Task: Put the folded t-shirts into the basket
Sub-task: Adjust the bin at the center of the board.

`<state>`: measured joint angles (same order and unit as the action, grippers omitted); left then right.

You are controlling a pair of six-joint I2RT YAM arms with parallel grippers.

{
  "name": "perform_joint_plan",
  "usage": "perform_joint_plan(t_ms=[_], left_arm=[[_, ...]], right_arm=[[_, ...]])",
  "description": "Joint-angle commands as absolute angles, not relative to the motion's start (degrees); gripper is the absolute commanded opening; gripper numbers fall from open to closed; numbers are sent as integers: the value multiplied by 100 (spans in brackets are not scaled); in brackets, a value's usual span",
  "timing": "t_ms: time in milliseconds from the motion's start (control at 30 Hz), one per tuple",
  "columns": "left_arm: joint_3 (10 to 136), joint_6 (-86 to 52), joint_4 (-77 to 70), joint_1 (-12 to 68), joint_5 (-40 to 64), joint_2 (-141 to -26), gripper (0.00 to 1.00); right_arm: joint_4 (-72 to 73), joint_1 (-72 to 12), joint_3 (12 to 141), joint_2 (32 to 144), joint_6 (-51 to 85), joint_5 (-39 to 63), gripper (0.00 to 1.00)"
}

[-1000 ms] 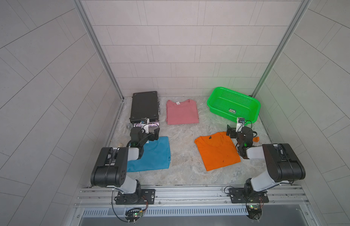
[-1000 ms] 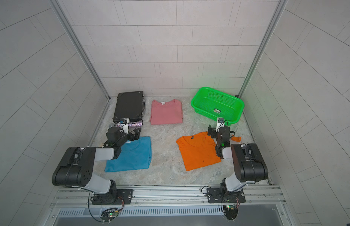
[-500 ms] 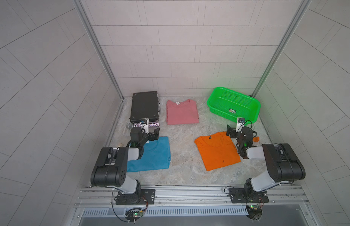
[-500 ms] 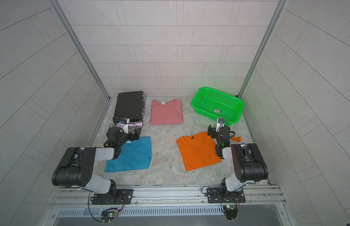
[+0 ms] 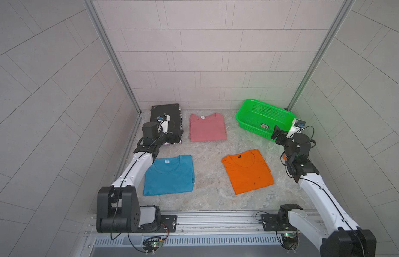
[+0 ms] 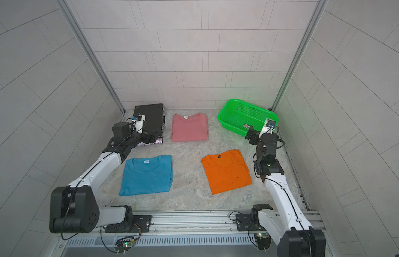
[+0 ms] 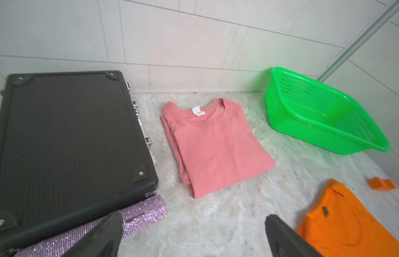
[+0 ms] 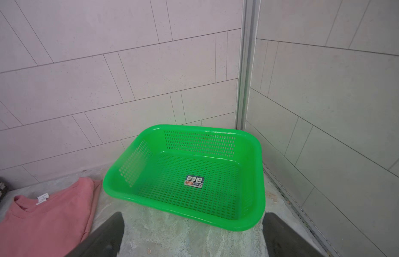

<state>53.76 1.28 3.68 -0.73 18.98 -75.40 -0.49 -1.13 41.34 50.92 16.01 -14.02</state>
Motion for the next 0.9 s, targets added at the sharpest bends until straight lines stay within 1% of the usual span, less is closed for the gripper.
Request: perform_joint_plan(t_ms=[0,67,100,167,333,500,600,733,800,867], left_arm=[[6247,203,2662,-75,2603,-7523,100],[6805,221,3379,-78,2874,-7660,100],[7055,10,3690,-85,2765,-7754,100],[7388,-521,4126,-165,2033,-7908,100],[7180,-657,3868,-317,1868,-7892,100],[7283,-476,3960,-215,2500,-7882,100],[7398,-201,4188,207,2508,-7926,100],[7267,307,4240,1129,1941,-7893,100],[7226,581,4240,1515,1884,-7942,100],[7221,822,4339,1653,2206,-8044,100]], right_arm=[[-1791,-110,4353,4574,2646,-1853,100],[-2013,4,4318,4235,3088,-1882,100],[-2071,92,4320,4131,3146,-1749,100],[-2173,120,4368,4093,3191,-1593,100],[-2728,122,4835,4705,3096,-1460,100],[-3028,96,5151,5366,2954,-1044,100],[-3205,90,5249,5772,2900,-572,97],[-3484,97,5410,6277,2748,-320,95],[-3513,65,5590,6522,2587,-111,88],[-3541,-129,5957,6870,2263,68,86]])
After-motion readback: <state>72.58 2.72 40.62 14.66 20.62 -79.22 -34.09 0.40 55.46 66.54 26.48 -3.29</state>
